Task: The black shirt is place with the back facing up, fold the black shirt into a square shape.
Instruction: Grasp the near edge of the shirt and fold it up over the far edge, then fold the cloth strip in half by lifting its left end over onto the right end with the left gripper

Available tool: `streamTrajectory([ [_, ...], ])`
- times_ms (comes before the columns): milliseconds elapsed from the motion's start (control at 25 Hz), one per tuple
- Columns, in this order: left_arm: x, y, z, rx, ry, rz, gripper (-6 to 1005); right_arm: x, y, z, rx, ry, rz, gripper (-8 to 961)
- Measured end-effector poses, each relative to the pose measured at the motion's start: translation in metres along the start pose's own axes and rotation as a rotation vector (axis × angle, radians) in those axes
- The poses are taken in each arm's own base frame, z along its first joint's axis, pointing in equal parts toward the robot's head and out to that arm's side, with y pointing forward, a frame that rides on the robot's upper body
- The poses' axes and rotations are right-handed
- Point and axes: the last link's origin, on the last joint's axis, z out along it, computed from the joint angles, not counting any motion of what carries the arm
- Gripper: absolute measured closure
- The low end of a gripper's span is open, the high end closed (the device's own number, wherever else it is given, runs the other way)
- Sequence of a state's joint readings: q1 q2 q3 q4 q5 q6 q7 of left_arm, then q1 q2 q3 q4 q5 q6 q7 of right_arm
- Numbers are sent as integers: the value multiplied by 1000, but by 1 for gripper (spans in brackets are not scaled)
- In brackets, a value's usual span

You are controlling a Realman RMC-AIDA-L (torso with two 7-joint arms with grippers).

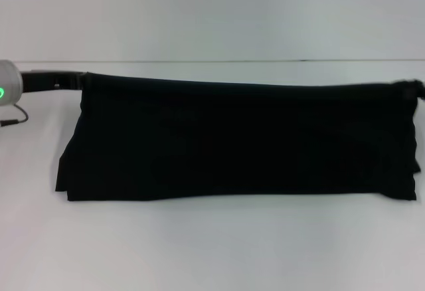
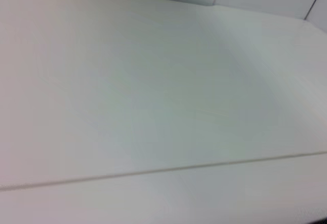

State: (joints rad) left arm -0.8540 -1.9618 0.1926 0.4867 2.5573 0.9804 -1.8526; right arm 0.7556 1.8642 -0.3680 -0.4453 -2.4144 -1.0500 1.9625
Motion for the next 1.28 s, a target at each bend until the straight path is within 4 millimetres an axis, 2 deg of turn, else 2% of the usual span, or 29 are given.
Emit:
streamTrajectory([
  [160,6,3,9,43,-3,42,999,-18,12,23,61,-13,-48,869],
  [280,9,3,12,69,2,57,999,-23,17,33,90,-22,-67,870],
  [520,11,2,12,84,8,65,999,-25,21,38,107,-31,-73,870],
  [760,11,6,16,88,1,89,1000,-17,25,46,117,-34,-58,869],
  [840,9,10,21,102,-3,103,916,-11,30,52,125,-32,-80,869],
  [1080,4,9,31,218,33,96,812,-11,32,60,187,-54,-109,822],
  [1280,6,5,29,248,66,66,726,-21,30,56,213,-89,-109,634],
])
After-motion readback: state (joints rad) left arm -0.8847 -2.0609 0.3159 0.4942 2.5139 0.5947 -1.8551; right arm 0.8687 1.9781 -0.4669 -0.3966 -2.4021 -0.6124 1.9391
